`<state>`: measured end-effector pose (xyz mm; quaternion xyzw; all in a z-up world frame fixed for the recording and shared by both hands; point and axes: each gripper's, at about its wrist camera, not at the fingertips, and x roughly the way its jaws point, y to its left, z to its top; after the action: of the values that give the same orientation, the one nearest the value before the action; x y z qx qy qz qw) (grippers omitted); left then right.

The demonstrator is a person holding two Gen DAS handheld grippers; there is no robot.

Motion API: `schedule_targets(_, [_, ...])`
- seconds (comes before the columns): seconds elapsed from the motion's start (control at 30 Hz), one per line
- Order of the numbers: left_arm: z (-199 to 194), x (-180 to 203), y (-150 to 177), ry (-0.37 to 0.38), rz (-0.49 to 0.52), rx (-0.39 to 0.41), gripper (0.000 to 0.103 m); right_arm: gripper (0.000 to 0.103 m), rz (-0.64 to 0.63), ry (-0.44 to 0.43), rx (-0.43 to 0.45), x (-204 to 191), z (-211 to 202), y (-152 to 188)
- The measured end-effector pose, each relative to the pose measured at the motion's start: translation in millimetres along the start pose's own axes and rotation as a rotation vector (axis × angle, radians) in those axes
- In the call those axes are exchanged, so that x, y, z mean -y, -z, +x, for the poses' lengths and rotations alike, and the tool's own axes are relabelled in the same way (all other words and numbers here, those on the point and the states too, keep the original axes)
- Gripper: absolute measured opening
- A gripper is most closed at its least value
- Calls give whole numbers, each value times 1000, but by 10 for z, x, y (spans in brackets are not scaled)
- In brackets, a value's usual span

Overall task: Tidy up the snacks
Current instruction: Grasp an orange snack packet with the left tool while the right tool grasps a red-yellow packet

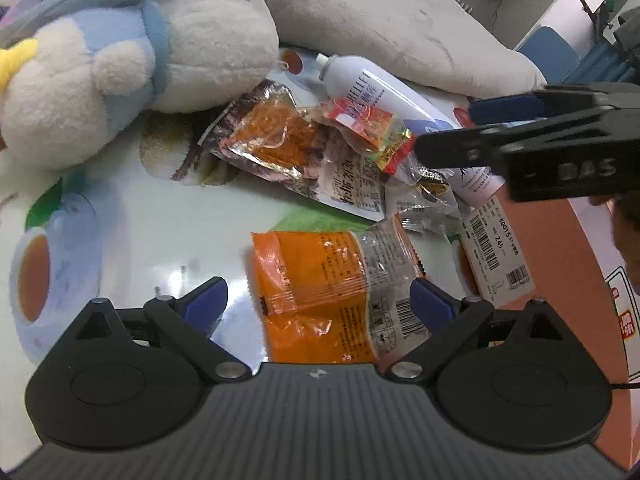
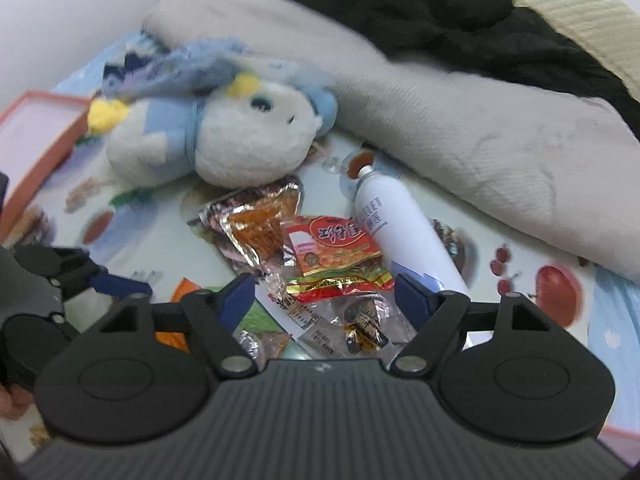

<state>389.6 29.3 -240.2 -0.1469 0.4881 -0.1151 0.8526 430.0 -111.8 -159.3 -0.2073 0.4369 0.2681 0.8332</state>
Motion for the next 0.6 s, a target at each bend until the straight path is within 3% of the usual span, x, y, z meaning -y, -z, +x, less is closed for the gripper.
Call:
schedule_targets(0.27, [112,171,32,-35,30,-12,100,79,-58,-32,-86,26,326,-48])
schedule_targets(0.37, [164,260,43,-71,87,1,100,79,-63,-3,-122,26,451,-63])
schedule_targets(0.6, [253,329,64,-116,92,29,100,78,-170,44,-129,-128,551,-118])
